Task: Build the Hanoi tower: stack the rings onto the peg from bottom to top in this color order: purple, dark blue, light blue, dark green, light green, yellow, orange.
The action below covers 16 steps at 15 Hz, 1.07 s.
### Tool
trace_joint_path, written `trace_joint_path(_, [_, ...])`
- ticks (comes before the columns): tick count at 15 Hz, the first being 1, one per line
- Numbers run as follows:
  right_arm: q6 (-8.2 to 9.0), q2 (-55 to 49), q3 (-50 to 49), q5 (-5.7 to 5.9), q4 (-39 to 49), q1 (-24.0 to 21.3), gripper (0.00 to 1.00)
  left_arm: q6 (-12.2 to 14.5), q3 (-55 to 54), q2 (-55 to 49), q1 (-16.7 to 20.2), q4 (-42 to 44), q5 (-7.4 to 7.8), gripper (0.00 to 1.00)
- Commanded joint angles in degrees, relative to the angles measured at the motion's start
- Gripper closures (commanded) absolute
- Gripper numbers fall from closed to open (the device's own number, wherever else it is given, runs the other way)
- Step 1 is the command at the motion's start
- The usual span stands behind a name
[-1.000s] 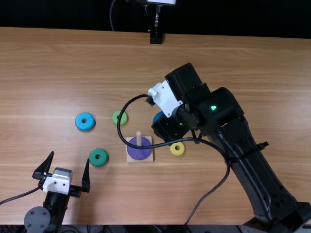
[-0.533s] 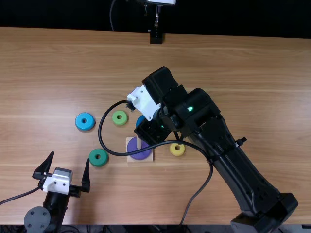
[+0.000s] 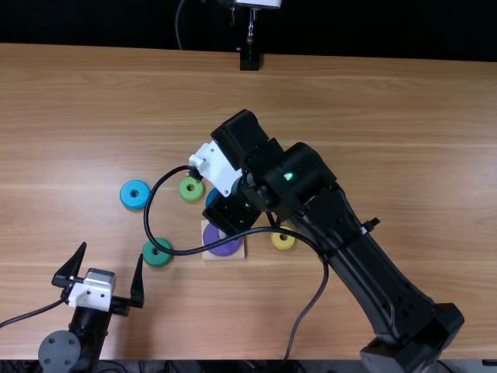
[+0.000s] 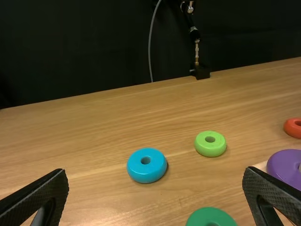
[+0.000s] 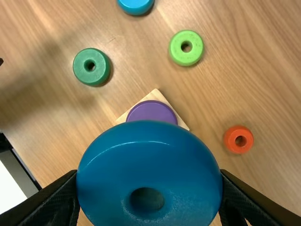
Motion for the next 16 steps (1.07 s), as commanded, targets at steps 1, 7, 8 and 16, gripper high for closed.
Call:
trace_joint_path(1, [-0.04, 1.43, 1.82, -0.76, 0.06, 0.59, 1.00, 0.46, -1.02, -0.69, 0.02, -0.63, 1.04, 0.00])
trace_joint_path(7, [0.06, 1.96, 1.64, -0.76, -0.05, 0.59, 1.00, 0.46, -1.02, -0.69, 0.02, -0.63, 1.04, 0.00])
trace_joint_path(8, [0.06, 1.96, 1.56, -0.76, -0.05, 0.59, 1.00, 0.46, -1.02, -0.69, 0.02, -0.63, 1.04, 0.00])
trace_joint_path(16, [0.06, 2.05, 1.47, -0.76, -0.05, 1.21, 1.00, 0.46, -1.02, -0.69, 0.02, -0.63, 1.04, 0.00])
